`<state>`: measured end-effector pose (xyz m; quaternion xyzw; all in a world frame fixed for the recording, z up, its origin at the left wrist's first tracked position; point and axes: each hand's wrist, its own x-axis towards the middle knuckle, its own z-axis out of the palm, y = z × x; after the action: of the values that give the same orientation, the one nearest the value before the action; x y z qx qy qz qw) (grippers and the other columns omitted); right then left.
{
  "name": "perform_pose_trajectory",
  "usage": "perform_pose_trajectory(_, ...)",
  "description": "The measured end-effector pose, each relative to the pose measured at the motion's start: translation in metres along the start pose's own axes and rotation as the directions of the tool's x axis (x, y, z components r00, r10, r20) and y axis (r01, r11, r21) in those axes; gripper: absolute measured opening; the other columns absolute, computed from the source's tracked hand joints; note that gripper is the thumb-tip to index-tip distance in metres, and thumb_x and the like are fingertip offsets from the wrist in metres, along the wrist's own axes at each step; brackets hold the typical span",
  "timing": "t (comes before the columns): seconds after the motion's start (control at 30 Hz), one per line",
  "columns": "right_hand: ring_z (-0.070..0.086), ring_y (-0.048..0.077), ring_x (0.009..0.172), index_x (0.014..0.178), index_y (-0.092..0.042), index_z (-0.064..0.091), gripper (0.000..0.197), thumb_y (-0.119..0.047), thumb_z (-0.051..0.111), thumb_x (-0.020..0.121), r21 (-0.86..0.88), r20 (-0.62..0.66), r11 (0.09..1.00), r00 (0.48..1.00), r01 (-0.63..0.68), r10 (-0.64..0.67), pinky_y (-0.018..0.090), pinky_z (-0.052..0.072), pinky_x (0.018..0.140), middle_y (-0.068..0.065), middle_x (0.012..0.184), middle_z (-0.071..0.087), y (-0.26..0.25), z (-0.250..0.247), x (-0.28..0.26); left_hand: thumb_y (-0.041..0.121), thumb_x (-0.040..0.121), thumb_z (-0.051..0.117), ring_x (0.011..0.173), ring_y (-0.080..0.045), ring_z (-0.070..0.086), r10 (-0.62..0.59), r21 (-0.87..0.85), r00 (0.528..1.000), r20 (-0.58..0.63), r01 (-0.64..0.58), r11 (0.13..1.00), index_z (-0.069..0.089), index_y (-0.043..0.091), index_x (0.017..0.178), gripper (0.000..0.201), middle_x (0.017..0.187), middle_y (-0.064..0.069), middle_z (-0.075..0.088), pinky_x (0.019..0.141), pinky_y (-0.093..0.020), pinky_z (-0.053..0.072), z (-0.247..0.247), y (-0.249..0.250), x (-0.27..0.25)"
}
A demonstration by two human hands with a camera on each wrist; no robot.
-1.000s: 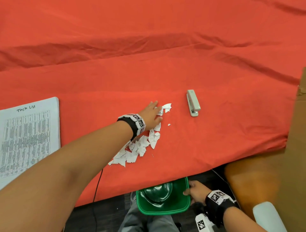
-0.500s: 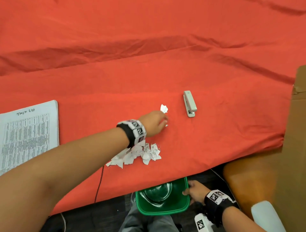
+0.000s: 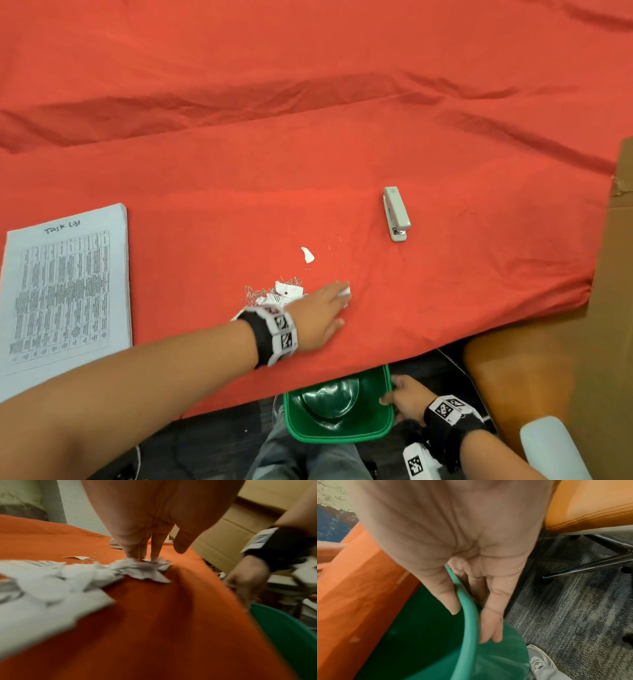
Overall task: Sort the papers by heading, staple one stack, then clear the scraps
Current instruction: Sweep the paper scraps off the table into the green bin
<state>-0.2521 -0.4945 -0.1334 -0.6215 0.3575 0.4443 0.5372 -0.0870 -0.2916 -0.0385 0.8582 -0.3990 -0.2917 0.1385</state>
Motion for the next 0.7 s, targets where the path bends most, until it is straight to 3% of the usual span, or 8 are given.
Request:
perform_pose_trajectory(0.1, 0.071, 0.037, 0.084, 0.105, -0.002, 0.06, 0.026, 0.01, 0.051, 0.083, 0.009, -0.01, 1.0, 1.0, 0.001, -0.001, 0.044, 0.059, 0.063, 0.021, 0.099, 0.071, -0.001, 0.004, -0.001, 0.034, 0.1, 0.033, 0.147, -0.018, 0.016, 0.004, -0.04, 0.994, 0.106, 0.001, 0.999, 0.028, 0.013, 0.148, 0.052, 0.16, -0.003, 0.014, 0.12, -0.034, 0.018, 0.008, 0.018, -0.037)
perform_pose_trajectory(0.2, 0.071, 0.028, 0.065, 0.1, 0.0, 0.06, 0.023, 0.012, 0.05, 0.084, 0.007, -0.014, 1.0, 1.0, 0.007, -0.006, 0.039, 0.059, 0.054, 0.018, 0.086, 0.071, -0.004, 0.007, -0.001, 0.031, 0.101, 0.033, 0.144, -0.012, 0.024, -0.009, -0.176, 0.999, 0.04, 0.016, 0.984, 0.043, 0.018, 0.141, 0.043, 0.154, 0.002, 0.031, 0.119, -0.029, 0.02, -0.003, 0.02, -0.052)
perform_pose_trajectory(0.27, 0.07, 0.032, 0.072, 0.097, -0.001, 0.061, 0.02, 0.012, 0.051, 0.084, -0.013, -0.006, 1.0, 1.0, 0.013, -0.013, 0.045, 0.06, 0.062, 0.021, 0.09, 0.07, -0.007, 0.008, 0.0, 0.029, 0.101, 0.036, 0.147, -0.012, 0.015, -0.124, -0.233, 0.986, -0.113, 0.095, 0.968, 0.041, 0.019, 0.142, 0.043, 0.156, 0.004, 0.027, 0.12, -0.032, 0.017, -0.014, 0.008, -0.051)
perform_pose_trajectory(0.33, 0.069, 0.039, 0.084, 0.098, -0.001, 0.06, 0.02, 0.011, 0.051, 0.085, -0.027, 0.002, 1.0, 1.0, 0.016, -0.016, 0.05, 0.058, 0.071, 0.025, 0.098, 0.069, -0.01, 0.009, -0.002, 0.033, 0.099, 0.039, 0.148, -0.017, 0.005, -0.308, -0.25, 0.927, -0.215, 0.252, 0.935, 0.03, 0.019, 0.147, 0.051, 0.159, 0.001, 0.016, 0.121, -0.037, 0.01, -0.019, -0.011, -0.051)
perform_pose_trajectory(0.43, 0.066, 0.046, 0.095, 0.102, 0.0, 0.058, 0.022, 0.011, 0.05, 0.085, -0.031, -0.007, 0.999, 1.0, 0.022, -0.023, 0.055, 0.056, 0.076, 0.03, 0.107, 0.066, -0.013, 0.011, -0.005, 0.042, 0.097, 0.039, 0.148, -0.026, -0.004, -0.518, -0.234, 0.84, -0.158, 0.478, 0.847, 0.014, 0.02, 0.152, 0.064, 0.161, -0.003, 0.002, 0.121, -0.042, 0.003, -0.009, -0.029, -0.056)
perform_pose_trajectory(0.5, 0.066, 0.044, 0.09, 0.104, 0.001, 0.057, 0.023, 0.013, 0.049, 0.085, -0.019, -0.006, 0.999, 1.0, 0.028, -0.028, 0.05, 0.058, 0.07, 0.03, 0.105, 0.065, -0.013, 0.013, -0.007, 0.045, 0.097, 0.036, 0.148, -0.026, -0.007, -0.513, -0.202, 0.851, -0.111, 0.487, 0.85, 0.008, 0.02, 0.153, 0.067, 0.161, -0.004, -0.004, 0.12, -0.045, 0.0, 0.006, -0.024, -0.06)
perform_pose_trajectory(0.6, 0.065, 0.037, 0.079, 0.101, 0.0, 0.056, 0.023, 0.014, 0.047, 0.086, -0.011, 0.005, 1.0, 1.0, 0.029, -0.029, 0.045, 0.059, 0.062, 0.027, 0.101, 0.064, -0.011, 0.016, -0.007, 0.045, 0.097, 0.034, 0.148, -0.023, -0.011, -0.412, -0.17, 0.903, -0.122, 0.39, 0.905, 0.005, 0.02, 0.153, 0.067, 0.161, -0.003, -0.008, 0.12, -0.044, -0.004, 0.026, -0.002, -0.063)
perform_pose_trajectory(0.7, 0.064, 0.042, 0.088, 0.1, 0.0, 0.056, 0.023, 0.015, 0.046, 0.086, -0.006, 0.01, 1.0, 1.0, 0.027, -0.026, 0.049, 0.057, 0.066, 0.029, 0.103, 0.063, -0.009, 0.018, -0.007, 0.045, 0.098, 0.032, 0.147, -0.021, -0.013, -0.342, -0.127, 0.93, -0.135, 0.326, 0.937, 0.005, 0.019, 0.153, 0.066, 0.161, -0.003, -0.01, 0.119, -0.041, -0.008, 0.042, 0.019, -0.069)
